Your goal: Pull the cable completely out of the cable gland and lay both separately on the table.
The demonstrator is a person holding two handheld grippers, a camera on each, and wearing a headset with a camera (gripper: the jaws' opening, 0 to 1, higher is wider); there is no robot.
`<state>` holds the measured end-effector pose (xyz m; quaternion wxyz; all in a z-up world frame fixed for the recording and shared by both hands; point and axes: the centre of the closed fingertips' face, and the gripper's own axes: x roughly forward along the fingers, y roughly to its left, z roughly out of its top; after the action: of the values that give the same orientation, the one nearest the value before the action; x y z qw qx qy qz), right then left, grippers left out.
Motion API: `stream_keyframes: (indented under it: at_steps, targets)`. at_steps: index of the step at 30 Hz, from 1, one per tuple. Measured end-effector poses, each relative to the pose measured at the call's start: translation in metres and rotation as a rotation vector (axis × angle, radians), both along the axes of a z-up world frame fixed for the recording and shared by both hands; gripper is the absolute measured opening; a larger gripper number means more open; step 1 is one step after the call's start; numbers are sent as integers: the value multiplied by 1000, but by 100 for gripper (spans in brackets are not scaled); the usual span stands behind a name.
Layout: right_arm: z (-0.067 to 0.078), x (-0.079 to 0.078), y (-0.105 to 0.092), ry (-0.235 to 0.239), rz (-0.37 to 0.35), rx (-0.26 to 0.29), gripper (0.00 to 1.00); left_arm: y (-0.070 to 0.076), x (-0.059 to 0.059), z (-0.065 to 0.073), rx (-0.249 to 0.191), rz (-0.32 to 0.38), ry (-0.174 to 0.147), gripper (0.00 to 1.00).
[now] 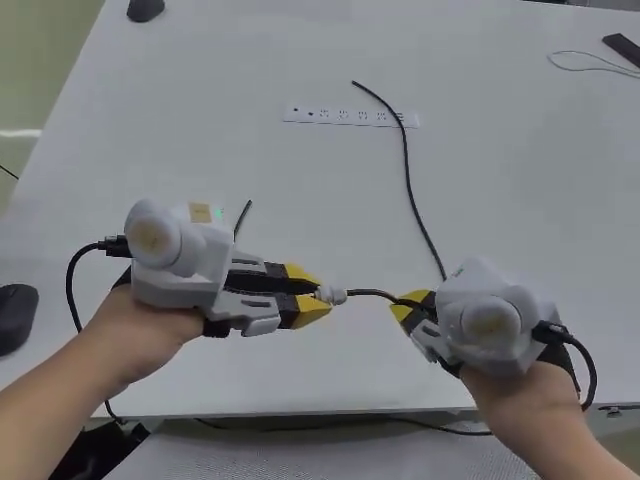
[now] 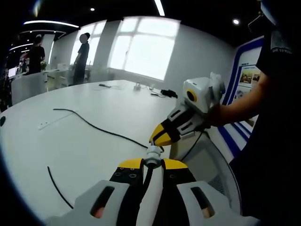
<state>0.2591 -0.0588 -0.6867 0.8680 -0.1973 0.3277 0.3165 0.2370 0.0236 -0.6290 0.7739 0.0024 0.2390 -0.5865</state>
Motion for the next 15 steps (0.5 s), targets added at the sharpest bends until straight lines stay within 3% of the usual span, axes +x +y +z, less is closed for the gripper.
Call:
stream_keyframes:
  at_steps: [6, 11, 15]
  targets:
    - [-8, -3, -8, 46, -85, 42, 0, 1, -3, -2, -12, -2, 4, 15]
    - [-7, -5, -5, 21, -67, 17, 0, 3, -2, -5, -2, 1, 7, 15]
    - [0, -6, -3, 7, -54, 26, 1, 6, 0, -4, -1, 8, 5, 15]
